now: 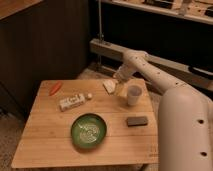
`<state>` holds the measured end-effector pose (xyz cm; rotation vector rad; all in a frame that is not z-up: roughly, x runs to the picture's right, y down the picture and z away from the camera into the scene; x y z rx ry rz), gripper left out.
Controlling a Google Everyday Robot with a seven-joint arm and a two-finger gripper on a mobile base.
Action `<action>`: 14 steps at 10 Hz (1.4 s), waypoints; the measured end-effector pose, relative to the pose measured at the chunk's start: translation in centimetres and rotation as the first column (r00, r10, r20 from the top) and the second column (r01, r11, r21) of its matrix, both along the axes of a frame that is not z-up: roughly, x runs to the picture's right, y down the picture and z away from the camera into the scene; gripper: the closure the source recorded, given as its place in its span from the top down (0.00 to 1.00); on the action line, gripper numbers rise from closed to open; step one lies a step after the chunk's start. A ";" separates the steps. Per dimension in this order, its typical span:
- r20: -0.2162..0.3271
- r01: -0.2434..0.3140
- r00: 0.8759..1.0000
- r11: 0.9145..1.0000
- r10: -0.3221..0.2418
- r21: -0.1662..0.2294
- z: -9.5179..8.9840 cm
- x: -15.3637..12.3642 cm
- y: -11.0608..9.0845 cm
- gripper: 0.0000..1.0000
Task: Place the white sponge in the ceramic cup
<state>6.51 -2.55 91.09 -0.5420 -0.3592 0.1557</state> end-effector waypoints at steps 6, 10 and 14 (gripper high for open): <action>-0.085 -0.252 0.963 0.965 0.257 0.064 1.8 0.6 -0.6 0.80; -0.115 -0.303 0.943 0.948 0.313 0.098 4.2 1.9 -2.1 0.80; -0.094 -0.391 0.915 0.920 0.392 0.031 7.4 2.9 -1.4 0.80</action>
